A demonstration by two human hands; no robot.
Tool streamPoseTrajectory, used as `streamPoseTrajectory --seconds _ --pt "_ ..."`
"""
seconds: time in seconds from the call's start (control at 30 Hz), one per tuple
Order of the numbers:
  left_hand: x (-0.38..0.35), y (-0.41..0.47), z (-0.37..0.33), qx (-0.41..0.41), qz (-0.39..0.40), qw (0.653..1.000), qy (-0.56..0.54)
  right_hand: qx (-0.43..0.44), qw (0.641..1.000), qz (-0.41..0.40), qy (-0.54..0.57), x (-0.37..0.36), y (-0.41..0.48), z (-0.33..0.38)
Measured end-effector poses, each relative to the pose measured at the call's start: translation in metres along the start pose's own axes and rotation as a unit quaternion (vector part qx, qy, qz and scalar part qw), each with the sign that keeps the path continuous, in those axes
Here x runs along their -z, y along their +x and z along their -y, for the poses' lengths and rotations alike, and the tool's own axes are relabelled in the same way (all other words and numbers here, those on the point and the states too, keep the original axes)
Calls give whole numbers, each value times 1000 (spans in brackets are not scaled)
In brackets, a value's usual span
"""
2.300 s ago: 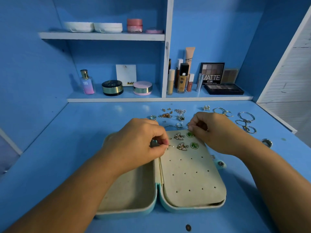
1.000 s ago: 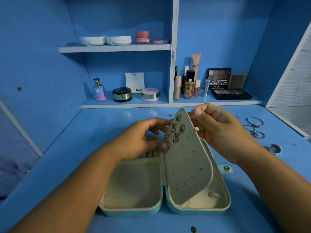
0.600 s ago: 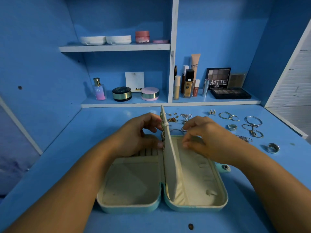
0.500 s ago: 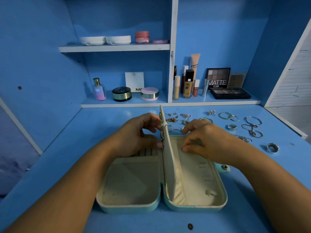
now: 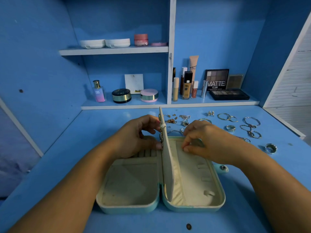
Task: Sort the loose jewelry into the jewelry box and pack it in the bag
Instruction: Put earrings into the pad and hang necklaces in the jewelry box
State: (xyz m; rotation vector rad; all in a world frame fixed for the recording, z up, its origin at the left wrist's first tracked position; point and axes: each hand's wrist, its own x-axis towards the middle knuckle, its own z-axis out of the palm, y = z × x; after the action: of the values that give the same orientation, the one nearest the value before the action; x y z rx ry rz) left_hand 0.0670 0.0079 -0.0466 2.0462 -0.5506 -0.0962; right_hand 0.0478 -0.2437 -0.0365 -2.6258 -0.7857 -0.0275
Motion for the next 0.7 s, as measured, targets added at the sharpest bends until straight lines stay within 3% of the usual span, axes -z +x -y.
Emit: streamPoseTrajectory --seconds 0.47,0.7 --pt "0 0 0 3 -1 1000 -5 3 995 -18 -98 -7 2 14" --pt "0 -1 -2 0 2 1000 1 -6 995 -15 -95 2 -4 14"
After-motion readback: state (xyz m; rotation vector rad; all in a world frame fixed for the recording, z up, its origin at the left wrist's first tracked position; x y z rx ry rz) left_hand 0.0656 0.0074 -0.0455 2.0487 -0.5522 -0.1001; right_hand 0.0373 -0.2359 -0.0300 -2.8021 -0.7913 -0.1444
